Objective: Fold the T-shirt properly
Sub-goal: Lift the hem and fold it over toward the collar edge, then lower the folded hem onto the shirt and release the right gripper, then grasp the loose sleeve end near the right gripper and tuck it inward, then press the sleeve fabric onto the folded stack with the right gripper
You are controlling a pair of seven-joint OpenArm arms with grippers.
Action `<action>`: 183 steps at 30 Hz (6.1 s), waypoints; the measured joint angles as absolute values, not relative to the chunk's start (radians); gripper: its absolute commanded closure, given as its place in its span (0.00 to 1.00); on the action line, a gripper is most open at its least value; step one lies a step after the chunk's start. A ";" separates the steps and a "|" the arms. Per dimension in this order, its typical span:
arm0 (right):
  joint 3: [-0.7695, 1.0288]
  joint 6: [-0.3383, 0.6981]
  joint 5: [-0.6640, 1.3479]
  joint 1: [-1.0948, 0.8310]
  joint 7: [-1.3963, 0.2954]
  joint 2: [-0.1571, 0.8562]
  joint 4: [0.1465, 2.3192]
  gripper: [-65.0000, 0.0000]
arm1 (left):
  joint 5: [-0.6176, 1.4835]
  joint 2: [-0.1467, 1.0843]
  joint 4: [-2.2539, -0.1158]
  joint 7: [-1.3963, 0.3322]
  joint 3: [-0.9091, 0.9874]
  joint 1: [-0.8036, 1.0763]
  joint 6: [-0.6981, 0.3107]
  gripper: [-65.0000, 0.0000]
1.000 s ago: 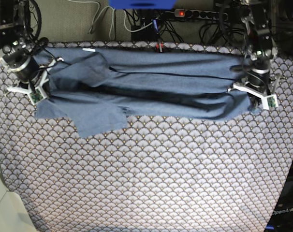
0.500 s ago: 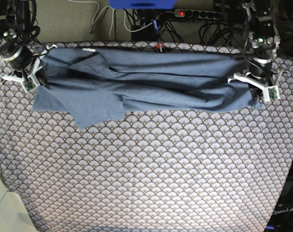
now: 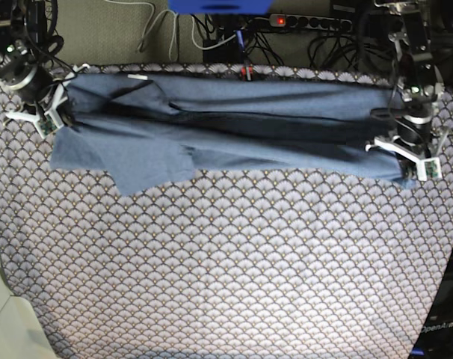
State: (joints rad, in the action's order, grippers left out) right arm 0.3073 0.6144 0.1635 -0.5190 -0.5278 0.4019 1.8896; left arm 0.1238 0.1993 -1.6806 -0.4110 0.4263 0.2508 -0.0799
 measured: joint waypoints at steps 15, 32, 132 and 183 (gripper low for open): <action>0.306 0.614 0.165 -0.545 -0.520 0.401 1.823 1.00 | 0.131 0.236 -1.541 -0.400 0.417 0.206 -0.091 0.99; 0.305 0.614 0.166 -0.544 -0.448 0.402 1.737 1.00 | 0.123 0.238 -1.497 -0.397 0.337 0.242 -0.079 0.99; 0.014 0.699 0.157 0.105 -0.827 0.241 1.402 0.68 | 0.241 0.252 -1.504 -0.445 0.339 0.329 -0.072 0.47; 0.133 0.699 0.157 -0.286 -0.785 0.260 1.848 1.00 | 0.241 0.250 -1.504 -0.445 0.339 0.328 -0.072 0.47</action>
